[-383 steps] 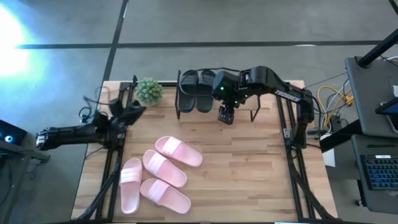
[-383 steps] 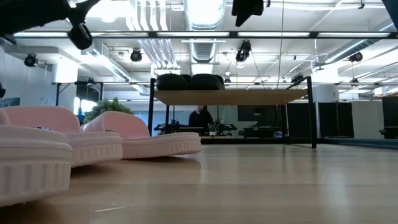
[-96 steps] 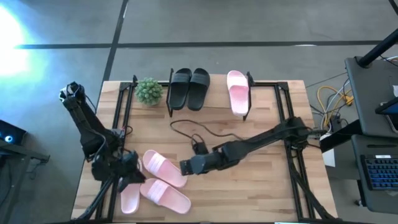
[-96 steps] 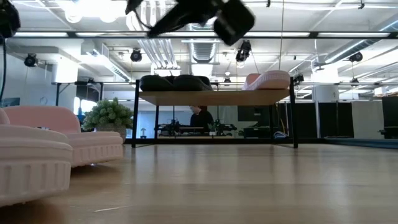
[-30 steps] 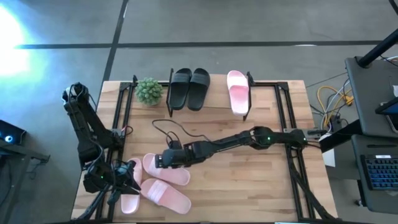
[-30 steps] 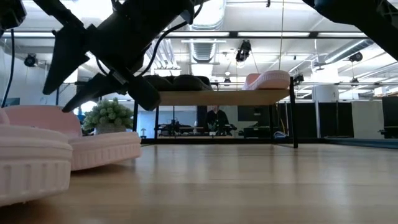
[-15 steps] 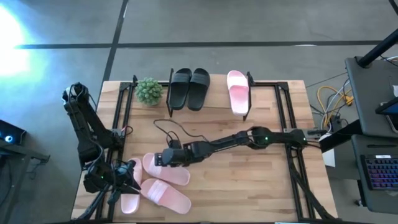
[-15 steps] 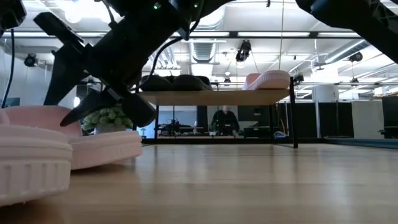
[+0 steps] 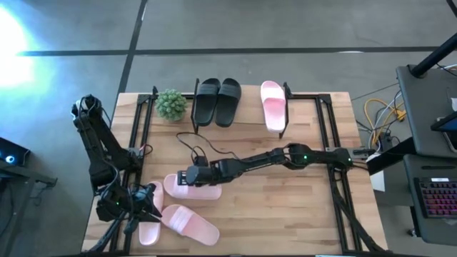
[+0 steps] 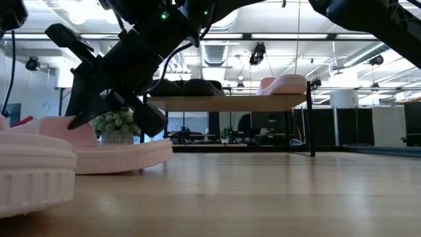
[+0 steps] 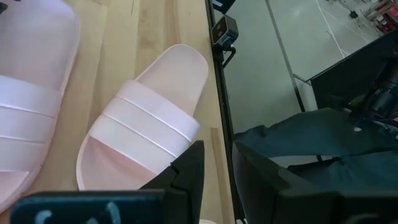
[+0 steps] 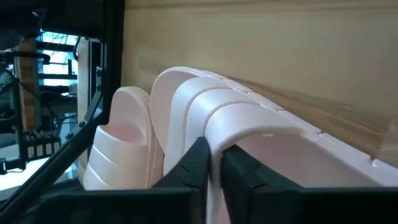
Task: Pick and place slides into the shelf
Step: Put the pink slipper on the shelf
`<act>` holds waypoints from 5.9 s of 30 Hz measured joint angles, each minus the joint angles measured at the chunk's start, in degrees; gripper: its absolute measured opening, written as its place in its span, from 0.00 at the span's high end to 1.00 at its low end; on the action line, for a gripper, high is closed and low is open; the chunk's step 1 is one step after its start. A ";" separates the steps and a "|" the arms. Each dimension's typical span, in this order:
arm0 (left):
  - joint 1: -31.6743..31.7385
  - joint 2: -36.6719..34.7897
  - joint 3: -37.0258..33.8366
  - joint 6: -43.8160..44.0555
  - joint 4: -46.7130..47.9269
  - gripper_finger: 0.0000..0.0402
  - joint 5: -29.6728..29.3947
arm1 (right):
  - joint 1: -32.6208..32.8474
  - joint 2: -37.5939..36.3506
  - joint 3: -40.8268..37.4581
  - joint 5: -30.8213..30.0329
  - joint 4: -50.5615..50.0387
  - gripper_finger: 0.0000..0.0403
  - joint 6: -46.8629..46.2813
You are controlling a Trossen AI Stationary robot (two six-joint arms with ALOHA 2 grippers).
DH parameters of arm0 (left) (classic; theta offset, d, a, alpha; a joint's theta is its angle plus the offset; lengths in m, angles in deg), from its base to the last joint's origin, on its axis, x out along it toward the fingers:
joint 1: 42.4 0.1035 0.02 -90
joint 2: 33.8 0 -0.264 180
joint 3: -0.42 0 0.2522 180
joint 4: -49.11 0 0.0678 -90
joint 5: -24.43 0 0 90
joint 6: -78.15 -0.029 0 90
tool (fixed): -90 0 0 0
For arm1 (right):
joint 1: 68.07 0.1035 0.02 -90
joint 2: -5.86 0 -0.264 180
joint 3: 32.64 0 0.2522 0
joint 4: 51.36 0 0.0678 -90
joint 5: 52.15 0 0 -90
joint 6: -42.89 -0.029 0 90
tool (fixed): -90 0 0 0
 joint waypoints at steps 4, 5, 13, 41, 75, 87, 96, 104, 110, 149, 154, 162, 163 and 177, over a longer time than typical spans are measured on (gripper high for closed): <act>0.00 0.00 0.00 0.00 0.00 0.83 0.01 | 0.40 -0.14 0.55 -1.71 -0.35 0.97 0.61; 0.00 0.00 0.00 0.00 -0.02 0.83 0.01 | 0.66 -0.38 0.87 -2.15 -0.58 0.97 0.76; 0.00 -0.01 0.00 0.02 -0.04 0.83 -1.35 | 2.57 -8.67 2.56 -10.46 -12.00 0.98 3.45; 0.70 -0.89 0.00 -1.88 0.99 0.83 -16.64 | 1.60 -25.24 2.64 -57.05 -65.76 0.97 -34.15; 10.05 -13.57 0.13 -4.76 26.96 0.83 -27.05 | -21.20 -21.45 2.58 -54.98 -62.31 0.97 -43.68; 10.05 -12.47 0.09 -4.44 26.80 0.83 -21.68 | -23.29 -20.70 2.58 -53.28 -56.61 0.97 -43.89; 10.04 -10.63 0.09 -4.44 26.77 0.83 -21.59 | -23.71 -20.72 0.64 -49.87 -55.67 0.94 -39.96; 10.03 -10.81 0.07 -4.45 26.45 0.83 -21.58 | -23.33 -20.65 0.28 -46.06 -53.34 0.72 -36.25; 10.03 -11.06 0.04 -4.44 26.45 0.83 -21.55 | -23.34 -20.65 0.28 -43.64 -53.07 0.62 -27.67; 10.03 -10.94 0.02 -4.35 26.00 0.83 -21.56 | -26.12 -21.18 1.44 -28.90 -56.02 0.60 16.35; 10.03 -10.46 0.02 -4.33 25.94 0.83 -21.56 | -25.23 -21.38 1.81 -28.86 -56.55 0.60 18.61; 10.02 -10.69 0.02 -3.91 25.93 0.83 -19.99 | -24.28 -21.58 2.27 -27.38 -59.85 0.60 21.08; 10.04 -10.83 0.02 -3.04 25.95 0.83 -19.86 | -24.07 -21.72 2.29 -27.30 -59.82 0.60 21.09; 10.05 -12.04 0.02 -0.93 25.99 0.83 -19.53 | -18.32 -29.35 2.36 -25.02 -58.88 0.60 29.69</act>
